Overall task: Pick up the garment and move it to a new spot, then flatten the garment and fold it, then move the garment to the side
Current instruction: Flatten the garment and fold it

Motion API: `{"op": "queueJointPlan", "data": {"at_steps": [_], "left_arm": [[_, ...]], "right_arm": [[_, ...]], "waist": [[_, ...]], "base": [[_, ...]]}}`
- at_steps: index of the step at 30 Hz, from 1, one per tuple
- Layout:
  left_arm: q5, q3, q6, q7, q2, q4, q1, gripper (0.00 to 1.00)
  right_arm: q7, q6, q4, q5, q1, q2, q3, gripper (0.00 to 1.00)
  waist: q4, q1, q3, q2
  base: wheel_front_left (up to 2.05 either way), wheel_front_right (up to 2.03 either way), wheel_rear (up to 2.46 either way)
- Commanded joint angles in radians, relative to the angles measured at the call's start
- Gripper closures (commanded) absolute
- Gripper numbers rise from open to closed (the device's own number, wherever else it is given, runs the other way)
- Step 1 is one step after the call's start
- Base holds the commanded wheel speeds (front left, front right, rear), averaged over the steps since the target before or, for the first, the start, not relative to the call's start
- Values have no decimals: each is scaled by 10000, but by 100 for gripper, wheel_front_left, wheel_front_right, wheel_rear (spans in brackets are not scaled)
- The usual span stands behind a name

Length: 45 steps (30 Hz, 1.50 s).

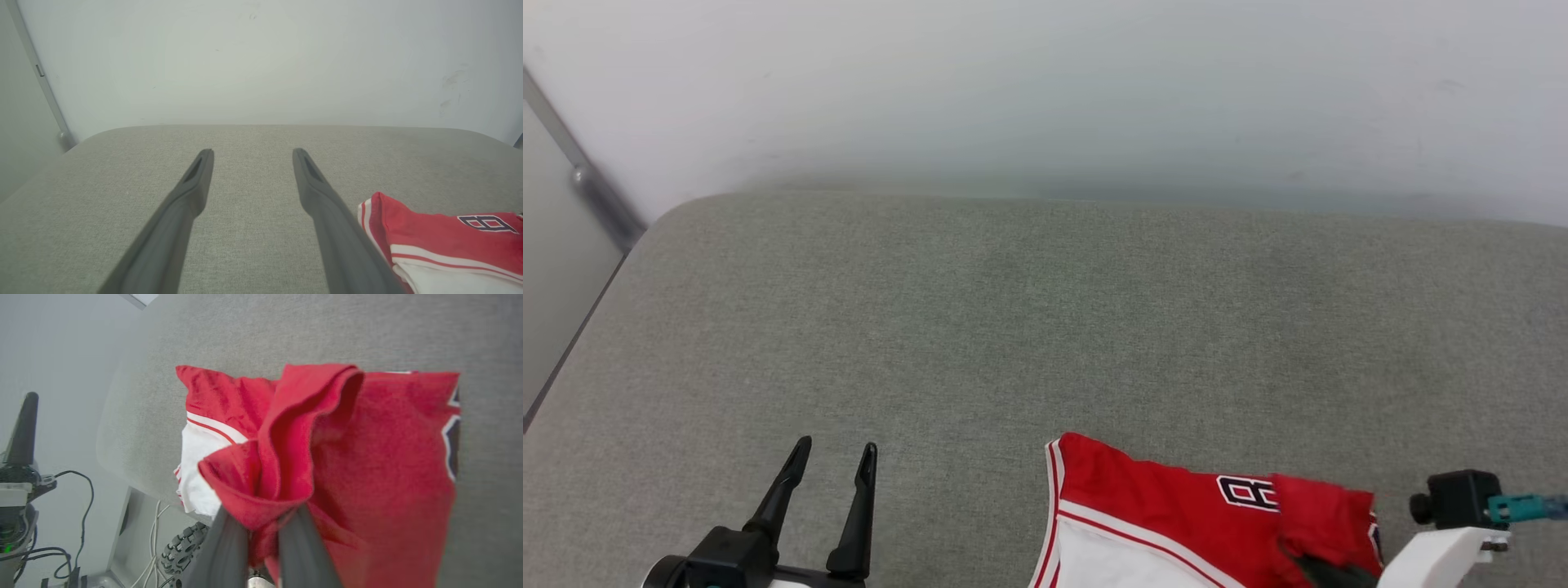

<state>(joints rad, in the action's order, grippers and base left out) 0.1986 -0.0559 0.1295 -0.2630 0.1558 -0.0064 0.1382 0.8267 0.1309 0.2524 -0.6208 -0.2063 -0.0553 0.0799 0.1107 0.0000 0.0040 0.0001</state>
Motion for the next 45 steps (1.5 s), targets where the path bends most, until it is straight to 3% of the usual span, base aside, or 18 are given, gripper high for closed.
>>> {"op": "queueJointPlan", "data": {"at_steps": [1, 7, 20, 21, 22, 31, 36, 40, 42, 45], "left_arm": [[61, 11, 15, -21, 8, 9, -19, 0], [77, -106, 15, -21, 75, 122, -127, 0], [139, -182, 14, -21, 156, 182, -167, 0], [139, -186, 15, -21, 154, 183, -166, 0], [137, -191, 15, -21, 153, 185, -155, 0], [96, -89, 16, -21, 165, 226, -28, 0], [65, -62, 14, -21, 123, 173, -28, 0], [6, -11, 14, -21, 79, 94, -11, 0], [-5, 13, 16, -21, 53, 64, -30, 0], [-3, 24, 14, -21, 4, 11, -96, 0]], "right_arm": [[-218, -4, -171, -615, 200, 73, -284, 100], [-1249, -4, -1285, -1967, 727, 67, -1632, 100], [-3582, -4, -4768, -2711, 2527, 60, -3427, 100], [-3744, -4, -4927, -2650, 2637, 57, -3538, 60], [-3841, -4, -5074, -2651, 2707, 59, -3687, 0], [-4213, -4, -5004, -3329, 3230, 52, -5037, 0], [-4314, -4, -4712, -3030, 3477, 54, -5164, 0], [-4437, -4, -4528, -1543, 3796, 48, -4487, 0], [-4631, -4, -4292, -132, 4058, 6, -4143, 0], [-5156, -4, -3845, 1710, 4165, -555, -3927, 0]], "waist": [[69, 0, -1, -1], [453, 0, -41, -1], [1171, 0, 22, -1], [1198, 0, 30, -1], [1222, 0, 35, -1], [1102, 0, -32, -1], [915, 0, -108, -1], [674, 0, -141, -1], [537, 0, -141, -1], [336, 0, -119, -1]], "base": [[0, 0, 0], [0, 0, 0], [0, 0, 0], [0, 0, 0], [0, 0, 0], [0, 0, 0], [0, 0, 0], [0, 0, 0], [0, 0, 0], [0, 0, 0]]}}
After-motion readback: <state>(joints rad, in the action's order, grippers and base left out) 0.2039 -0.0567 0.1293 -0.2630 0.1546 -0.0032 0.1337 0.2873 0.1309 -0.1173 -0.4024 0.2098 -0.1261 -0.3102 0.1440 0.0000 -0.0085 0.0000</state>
